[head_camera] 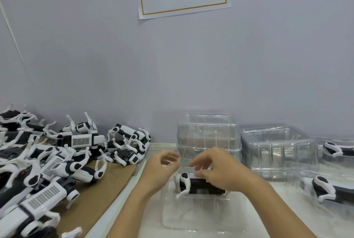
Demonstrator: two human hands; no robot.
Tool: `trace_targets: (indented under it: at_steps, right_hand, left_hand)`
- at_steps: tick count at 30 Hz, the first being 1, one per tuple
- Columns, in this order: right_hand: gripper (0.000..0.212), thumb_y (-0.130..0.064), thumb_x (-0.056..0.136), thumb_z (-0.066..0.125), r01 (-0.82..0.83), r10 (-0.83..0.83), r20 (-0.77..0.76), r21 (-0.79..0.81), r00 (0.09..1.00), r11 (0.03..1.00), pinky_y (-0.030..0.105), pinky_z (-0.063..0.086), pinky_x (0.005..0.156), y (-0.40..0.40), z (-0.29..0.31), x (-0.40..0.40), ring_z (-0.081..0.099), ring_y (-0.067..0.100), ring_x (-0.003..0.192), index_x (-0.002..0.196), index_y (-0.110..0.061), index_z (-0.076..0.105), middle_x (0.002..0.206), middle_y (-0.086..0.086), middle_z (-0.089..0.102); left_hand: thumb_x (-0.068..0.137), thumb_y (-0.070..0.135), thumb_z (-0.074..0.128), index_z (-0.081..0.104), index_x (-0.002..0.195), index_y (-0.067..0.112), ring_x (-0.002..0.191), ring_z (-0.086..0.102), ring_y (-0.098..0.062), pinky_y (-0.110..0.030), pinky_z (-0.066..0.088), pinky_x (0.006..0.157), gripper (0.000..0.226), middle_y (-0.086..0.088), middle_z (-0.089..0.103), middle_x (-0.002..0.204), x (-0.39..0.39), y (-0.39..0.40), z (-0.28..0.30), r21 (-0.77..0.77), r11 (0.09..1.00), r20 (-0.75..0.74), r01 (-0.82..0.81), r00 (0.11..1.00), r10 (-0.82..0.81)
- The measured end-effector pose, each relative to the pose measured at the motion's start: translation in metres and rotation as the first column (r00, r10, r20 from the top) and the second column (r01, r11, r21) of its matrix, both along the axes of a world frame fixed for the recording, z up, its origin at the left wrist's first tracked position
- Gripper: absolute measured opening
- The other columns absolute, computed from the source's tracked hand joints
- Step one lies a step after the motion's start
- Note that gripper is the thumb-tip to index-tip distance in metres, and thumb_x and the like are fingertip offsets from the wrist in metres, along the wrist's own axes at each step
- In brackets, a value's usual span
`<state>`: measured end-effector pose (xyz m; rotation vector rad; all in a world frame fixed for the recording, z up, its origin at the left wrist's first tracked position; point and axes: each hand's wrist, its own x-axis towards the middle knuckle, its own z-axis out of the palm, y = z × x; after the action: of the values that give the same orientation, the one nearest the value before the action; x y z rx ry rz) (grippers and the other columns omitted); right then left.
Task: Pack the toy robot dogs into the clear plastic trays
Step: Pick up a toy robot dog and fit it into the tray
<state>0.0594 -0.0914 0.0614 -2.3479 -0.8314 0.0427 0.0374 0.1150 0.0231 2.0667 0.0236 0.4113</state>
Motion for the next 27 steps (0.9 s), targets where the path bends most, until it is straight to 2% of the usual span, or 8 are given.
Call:
trace_targets:
  at_steps: [2,5,10,13,15,20,24,27]
  right_hand:
    - [0.012,-0.027,0.089,0.073,0.061,-0.061,0.009,-0.027,0.998,0.998,0.011,0.045,0.065,-0.013,0.004,0.006,0.061,-0.005,0.079,0.099,-0.034,0.075,0.087,-0.016,0.069]
    - [0.007,-0.030,0.086,0.076,0.114,-0.116,-0.014,-0.107,0.993,0.988,0.012,0.041,0.060,-0.032,0.010,0.013,0.061,0.000,0.074,0.086,-0.037,0.074,0.078,-0.015,0.067]
    - [0.016,-0.046,0.078,0.080,0.148,-0.159,-0.045,-0.184,0.986,0.972,0.013,0.039,0.063,-0.045,0.013,0.015,0.059,-0.003,0.079,0.092,-0.039,0.074,0.084,-0.018,0.064]
    - [0.033,-0.049,0.079,0.079,0.102,-0.126,-0.090,-0.226,0.988,0.969,0.015,0.041,0.068,-0.037,0.011,0.012,0.061,0.001,0.085,0.109,-0.036,0.072,0.092,-0.015,0.065]
    - [0.033,-0.046,0.080,0.079,0.093,-0.119,-0.090,-0.253,0.989,0.963,0.015,0.040,0.067,-0.032,0.011,0.010,0.061,0.002,0.089,0.110,-0.036,0.071,0.096,-0.014,0.065]
    - [0.018,-0.036,0.081,0.081,0.139,-0.152,-0.046,-0.209,0.987,0.968,0.012,0.039,0.063,-0.030,0.008,0.010,0.060,0.000,0.086,0.098,-0.031,0.077,0.097,-0.016,0.068]
    - [0.007,-0.031,0.079,0.083,0.188,-0.197,-0.041,-0.156,0.980,0.970,0.023,0.046,0.080,-0.025,0.004,0.010,0.054,0.005,0.093,0.082,-0.032,0.076,0.101,-0.012,0.064]
    - [0.009,-0.030,0.079,0.083,0.174,-0.185,-0.051,-0.163,0.981,0.971,0.021,0.042,0.077,-0.025,0.005,0.011,0.053,0.005,0.091,0.086,-0.028,0.079,0.107,-0.010,0.067]
  left_hand:
    - [0.087,0.019,0.074,0.076,0.087,0.029,0.089,0.061,0.003,-0.005,0.040,0.072,0.010,0.021,0.072,0.086,-0.002,-0.006,0.012,0.132,0.991,0.088,-0.037,0.996,0.025]
    - [0.087,0.023,0.073,0.079,0.082,0.028,0.085,0.058,0.007,-0.003,0.037,0.070,0.009,0.025,0.070,0.079,-0.002,-0.025,0.023,0.305,0.950,0.092,0.061,0.991,-0.093]
    - [0.087,0.050,0.069,0.075,0.098,0.034,0.101,0.050,0.003,-0.022,0.041,0.090,0.020,0.024,0.060,0.096,-0.001,-0.052,0.014,0.517,0.829,-0.086,0.212,0.977,-0.197]
    - [0.085,0.060,0.068,0.076,0.099,0.031,0.108,0.050,-0.001,-0.029,0.043,0.096,0.034,0.023,0.061,0.098,-0.001,-0.053,0.014,0.539,0.810,-0.106,0.231,0.973,-0.207]
    - [0.083,0.060,0.069,0.076,0.099,0.031,0.114,0.049,-0.005,-0.035,0.042,0.101,0.033,0.023,0.058,0.098,-0.002,-0.053,0.016,0.546,0.801,-0.121,0.243,0.970,-0.212]
    - [0.084,0.046,0.073,0.075,0.102,0.030,0.106,0.049,-0.005,-0.032,0.043,0.099,0.024,0.020,0.054,0.093,-0.003,-0.050,0.017,0.509,0.813,-0.158,0.284,0.959,-0.236]
    - [0.085,0.045,0.073,0.074,0.106,0.031,0.109,0.048,-0.005,-0.032,0.043,0.100,0.025,0.020,0.051,0.104,-0.003,-0.049,0.017,0.508,0.812,-0.161,0.289,0.957,-0.240]
    - [0.086,0.050,0.071,0.071,0.105,0.036,0.112,0.044,-0.001,-0.028,0.042,0.100,0.023,0.020,0.043,0.108,-0.005,-0.045,0.018,0.480,0.830,-0.156,0.283,0.959,-0.237]
